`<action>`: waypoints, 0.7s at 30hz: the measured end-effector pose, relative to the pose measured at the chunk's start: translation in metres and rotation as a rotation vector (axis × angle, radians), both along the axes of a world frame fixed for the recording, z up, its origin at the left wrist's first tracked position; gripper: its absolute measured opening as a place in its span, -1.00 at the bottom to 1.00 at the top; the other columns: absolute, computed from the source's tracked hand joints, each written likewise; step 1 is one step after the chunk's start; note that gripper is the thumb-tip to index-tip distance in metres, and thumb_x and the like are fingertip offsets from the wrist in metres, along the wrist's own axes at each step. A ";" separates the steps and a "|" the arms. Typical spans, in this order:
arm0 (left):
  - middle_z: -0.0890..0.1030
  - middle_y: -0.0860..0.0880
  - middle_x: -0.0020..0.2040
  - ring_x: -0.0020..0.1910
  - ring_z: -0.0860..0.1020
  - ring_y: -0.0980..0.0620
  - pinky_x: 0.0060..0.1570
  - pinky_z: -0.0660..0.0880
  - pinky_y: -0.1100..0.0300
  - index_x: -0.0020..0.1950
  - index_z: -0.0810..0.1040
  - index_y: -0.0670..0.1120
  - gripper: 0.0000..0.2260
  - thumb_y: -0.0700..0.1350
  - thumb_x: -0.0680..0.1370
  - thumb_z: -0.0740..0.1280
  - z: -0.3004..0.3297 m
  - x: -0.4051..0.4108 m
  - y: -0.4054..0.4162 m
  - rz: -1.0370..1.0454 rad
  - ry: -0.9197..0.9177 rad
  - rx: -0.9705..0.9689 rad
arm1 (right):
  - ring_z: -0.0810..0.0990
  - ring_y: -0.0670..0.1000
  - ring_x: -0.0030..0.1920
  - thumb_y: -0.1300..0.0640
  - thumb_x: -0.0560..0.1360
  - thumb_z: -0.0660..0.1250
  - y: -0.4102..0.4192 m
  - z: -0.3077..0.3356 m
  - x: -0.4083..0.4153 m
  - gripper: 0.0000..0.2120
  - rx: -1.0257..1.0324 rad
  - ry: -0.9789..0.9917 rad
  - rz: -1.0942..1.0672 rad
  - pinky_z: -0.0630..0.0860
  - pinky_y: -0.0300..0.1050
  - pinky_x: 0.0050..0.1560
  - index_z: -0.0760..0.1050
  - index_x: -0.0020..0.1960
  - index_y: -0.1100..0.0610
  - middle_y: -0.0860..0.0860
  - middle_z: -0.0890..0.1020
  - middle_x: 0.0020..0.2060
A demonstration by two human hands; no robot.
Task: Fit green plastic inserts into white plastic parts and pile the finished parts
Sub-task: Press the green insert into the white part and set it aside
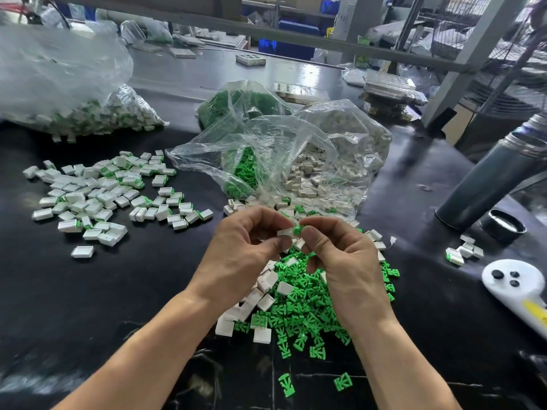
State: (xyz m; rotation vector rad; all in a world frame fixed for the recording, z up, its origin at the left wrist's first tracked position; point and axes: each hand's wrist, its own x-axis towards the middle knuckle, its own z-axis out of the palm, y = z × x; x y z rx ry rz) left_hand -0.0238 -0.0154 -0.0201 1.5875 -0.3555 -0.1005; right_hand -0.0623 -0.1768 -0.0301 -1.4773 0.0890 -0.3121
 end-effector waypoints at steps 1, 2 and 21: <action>0.70 0.01 -0.18 -0.23 0.63 0.12 -0.19 0.55 0.31 -0.03 0.66 -0.09 -0.82 -0.36 0.50 0.49 0.000 0.000 0.000 -0.008 0.009 -0.017 | 0.57 -0.06 -0.29 0.23 0.54 0.46 0.000 0.001 0.000 -0.91 -0.009 0.000 -0.003 0.51 -0.22 -0.38 0.72 -0.06 0.09 0.01 0.69 -0.26; 0.70 0.01 -0.18 -0.23 0.64 0.13 -0.20 0.55 0.32 -0.03 0.66 -0.10 -0.82 -0.36 0.50 0.49 0.001 0.000 0.000 -0.015 0.016 -0.033 | 0.57 -0.06 -0.29 0.24 0.55 0.45 0.001 0.001 -0.001 -0.92 -0.018 -0.001 -0.006 0.51 -0.23 -0.38 0.71 -0.05 0.10 0.01 0.69 -0.27; 0.72 -0.02 -0.17 -0.22 0.64 0.05 -0.17 0.60 0.22 -0.05 0.70 -0.07 -0.91 -0.22 0.49 0.53 -0.005 -0.001 0.002 0.057 0.023 -0.003 | 0.61 -0.18 -0.22 0.22 0.57 0.46 0.010 0.001 -0.007 -0.86 -0.221 -0.028 -0.069 0.50 -0.28 -0.18 0.68 -0.05 -0.02 -0.08 0.72 -0.19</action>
